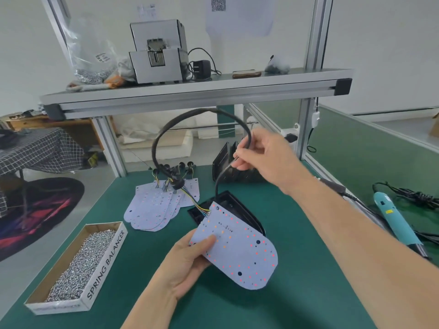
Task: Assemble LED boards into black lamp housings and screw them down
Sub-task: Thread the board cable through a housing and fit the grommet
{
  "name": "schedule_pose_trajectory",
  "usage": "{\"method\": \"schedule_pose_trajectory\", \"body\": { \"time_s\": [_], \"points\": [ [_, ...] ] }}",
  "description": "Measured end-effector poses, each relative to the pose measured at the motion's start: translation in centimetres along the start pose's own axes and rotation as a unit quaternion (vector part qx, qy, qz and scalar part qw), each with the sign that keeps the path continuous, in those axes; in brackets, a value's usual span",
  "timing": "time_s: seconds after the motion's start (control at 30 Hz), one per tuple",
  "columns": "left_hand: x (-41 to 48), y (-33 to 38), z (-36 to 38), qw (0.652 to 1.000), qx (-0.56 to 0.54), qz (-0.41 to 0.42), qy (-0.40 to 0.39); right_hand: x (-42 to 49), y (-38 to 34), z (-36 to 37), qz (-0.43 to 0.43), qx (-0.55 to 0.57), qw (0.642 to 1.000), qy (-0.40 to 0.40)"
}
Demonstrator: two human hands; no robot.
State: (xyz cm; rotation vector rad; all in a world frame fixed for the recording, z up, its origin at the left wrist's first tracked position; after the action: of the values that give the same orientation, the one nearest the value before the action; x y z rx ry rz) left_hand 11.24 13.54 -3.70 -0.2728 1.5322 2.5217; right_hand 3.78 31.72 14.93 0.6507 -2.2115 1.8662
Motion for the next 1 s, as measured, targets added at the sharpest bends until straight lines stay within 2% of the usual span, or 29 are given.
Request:
{"method": "schedule_pose_trajectory", "body": {
  "time_s": [0.1,0.13,0.23,0.3,0.37,0.47,0.53,0.63,0.7,0.73,0.77,0.8,0.83,0.87,0.9,0.93,1.0],
  "points": [
    [0.0,2.0,0.7,0.997,0.042,0.054,-0.025,0.0,-3.4,-0.6,-0.018,-0.025,0.996,-0.079],
    [-0.2,2.6,1.0,0.995,0.062,0.065,-0.032,0.2,-4.4,-1.1,-0.029,-0.037,0.997,-0.061],
    [-0.7,4.1,2.0,0.986,0.125,0.094,-0.057,0.8,-6.6,-3.7,-0.046,-0.023,0.997,0.063],
    [-1.1,4.6,2.8,0.980,0.154,0.109,-0.062,0.9,-7.3,-4.1,-0.038,0.021,0.996,0.080],
    [-1.3,4.9,3.6,0.974,0.175,0.128,-0.061,0.9,-7.7,-3.7,-0.037,0.075,0.995,0.045],
    [-1.8,5.3,4.8,0.964,0.203,0.157,-0.062,0.7,-7.6,-2.0,-0.024,0.108,0.991,-0.071],
    [-2.0,5.7,5.7,0.955,0.234,0.173,-0.061,0.5,-7.0,-0.9,-0.016,0.069,0.990,-0.119],
    [-2.0,6.2,6.6,0.957,0.213,0.183,-0.070,0.4,-5.8,-0.9,-0.064,-0.101,0.990,-0.080],
    [-2.1,6.5,6.8,0.965,0.168,0.182,-0.082,0.3,-5.0,-0.9,-0.120,-0.269,0.953,-0.068],
    [-2.2,6.7,6.8,0.969,0.145,0.181,-0.090,0.3,-4.7,-1.2,-0.136,-0.312,0.937,-0.075],
    [-2.2,6.7,6.6,0.972,0.124,0.177,-0.096,0.3,-4.1,-1.7,-0.134,-0.308,0.937,-0.094],
    [-2.3,6.8,6.4,0.975,0.104,0.170,-0.100,0.2,-3.4,-2.5,-0.106,-0.255,0.954,-0.119],
    [-2.3,6.7,6.1,0.979,0.081,0.161,-0.099,0.0,-2.9,-3.5,-0.057,-0.140,0.978,-0.146],
    [-2.3,6.5,5.8,0.983,0.053,0.148,-0.095,-0.3,-2.2,-4.2,-0.002,0.031,0.987,-0.157],
    [-2.2,6.1,5.5,0.987,0.019,0.132,-0.093,-0.6,-1.1,-4.6,0.050,0.175,0.971,-0.156],
    [-2.3,5.8,5.5,0.989,-0.014,0.114,-0.096,-0.9,0.3,-4.4,0.094,0.253,0.952,-0.144],
    [-2.3,5.0,5.7,0.988,-0.069,0.085,-0.112,-2.5,2.8,-2.2,0.146,0.240,0.948,-0.149]
  ]
}}
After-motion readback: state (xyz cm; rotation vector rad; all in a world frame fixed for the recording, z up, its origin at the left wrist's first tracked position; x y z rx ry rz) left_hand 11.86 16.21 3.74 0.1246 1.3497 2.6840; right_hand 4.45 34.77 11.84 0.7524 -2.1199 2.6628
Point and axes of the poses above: each hand's wrist, its own x-axis towards the middle knuckle, its own z-axis out of the palm, y = z × x, the point moved 6 cm from there along x, towards the middle knuckle, and after that the axes turned 2 degrees about y, right-handed, at the moved point
